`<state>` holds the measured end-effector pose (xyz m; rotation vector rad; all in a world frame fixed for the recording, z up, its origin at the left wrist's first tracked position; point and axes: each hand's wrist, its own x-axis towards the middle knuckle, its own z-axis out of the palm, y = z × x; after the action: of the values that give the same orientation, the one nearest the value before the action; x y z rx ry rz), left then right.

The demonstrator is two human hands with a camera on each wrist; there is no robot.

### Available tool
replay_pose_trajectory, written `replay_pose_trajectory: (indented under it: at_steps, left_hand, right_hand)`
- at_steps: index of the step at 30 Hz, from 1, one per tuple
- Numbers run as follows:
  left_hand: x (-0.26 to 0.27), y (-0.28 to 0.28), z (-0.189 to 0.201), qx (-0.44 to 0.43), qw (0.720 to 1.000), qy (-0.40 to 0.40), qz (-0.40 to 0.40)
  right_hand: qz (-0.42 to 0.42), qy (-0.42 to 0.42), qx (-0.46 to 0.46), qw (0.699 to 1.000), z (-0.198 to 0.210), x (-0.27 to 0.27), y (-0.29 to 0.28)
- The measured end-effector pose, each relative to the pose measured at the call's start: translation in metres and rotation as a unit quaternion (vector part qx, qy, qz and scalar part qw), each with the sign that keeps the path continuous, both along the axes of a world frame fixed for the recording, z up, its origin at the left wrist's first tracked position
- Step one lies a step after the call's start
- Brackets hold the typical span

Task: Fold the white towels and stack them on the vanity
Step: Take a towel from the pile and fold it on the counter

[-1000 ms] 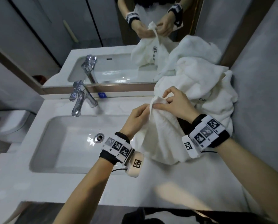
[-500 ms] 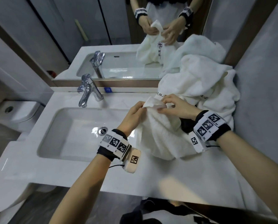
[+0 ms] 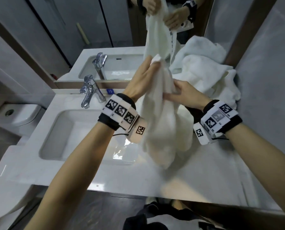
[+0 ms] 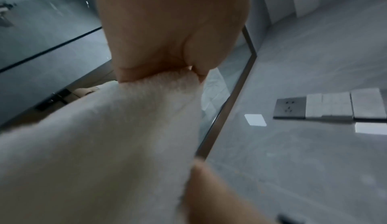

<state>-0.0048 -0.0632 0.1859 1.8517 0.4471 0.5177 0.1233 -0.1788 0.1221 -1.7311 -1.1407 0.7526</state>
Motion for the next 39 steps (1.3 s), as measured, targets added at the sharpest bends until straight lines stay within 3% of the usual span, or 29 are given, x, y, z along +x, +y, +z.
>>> replay_pose_trajectory:
  at_steps: [2,7,11,13,15,17,21,24,29,32,36,39]
  left_hand:
    - [0.006,-0.004,0.012,-0.017,0.999,-0.033,-0.009]
    - [0.008,-0.001,0.017,-0.05,0.997,-0.059,0.008]
    - [0.006,0.007,0.014,-0.13,0.989,-0.031,0.062]
    - [0.006,0.002,0.012,-0.079,0.996,0.016,0.048]
    - [0.007,-0.004,0.006,-0.021,0.998,0.061,0.01]
    - [0.009,-0.009,-0.002,-0.001,0.997,0.075,-0.016]
    - [0.01,-0.01,-0.007,0.0,0.997,0.065,-0.049]
    - [0.011,0.0,-0.005,0.018,0.996,0.061,-0.06]
    - [0.004,0.015,-0.016,0.087,0.991,0.057,-0.085]
    - [0.001,0.024,-0.024,0.138,0.984,0.053,-0.098]
    - [-0.002,0.043,-0.024,0.103,0.994,0.028,-0.031]
    - [-0.003,0.052,-0.016,0.091,0.995,0.009,-0.037]
  right_hand:
    - [-0.016,-0.035,-0.057,0.998,-0.016,0.006,-0.01]
    - [-0.073,-0.03,-0.113,0.99,-0.062,0.012,-0.039]
    - [-0.075,-0.141,-0.254,0.954,-0.086,0.02,-0.062]
    - [-0.178,-0.146,-0.194,0.954,-0.082,0.017,-0.065]
    - [-0.25,-0.094,-0.041,0.963,-0.069,0.009,-0.061]
    - [-0.191,-0.015,0.068,0.979,-0.051,-0.002,-0.053]
    - [-0.076,0.113,0.124,0.983,-0.036,-0.025,-0.038]
    - [-0.061,0.24,0.121,0.961,-0.036,-0.032,-0.032]
    - [-0.062,0.17,0.104,0.978,-0.048,-0.035,-0.028]
    - [-0.113,0.106,0.067,0.986,-0.058,-0.034,-0.028]
    - [-0.123,0.14,0.0,0.982,-0.075,-0.026,-0.04]
    - [-0.116,0.156,0.017,0.981,-0.076,-0.016,-0.045]
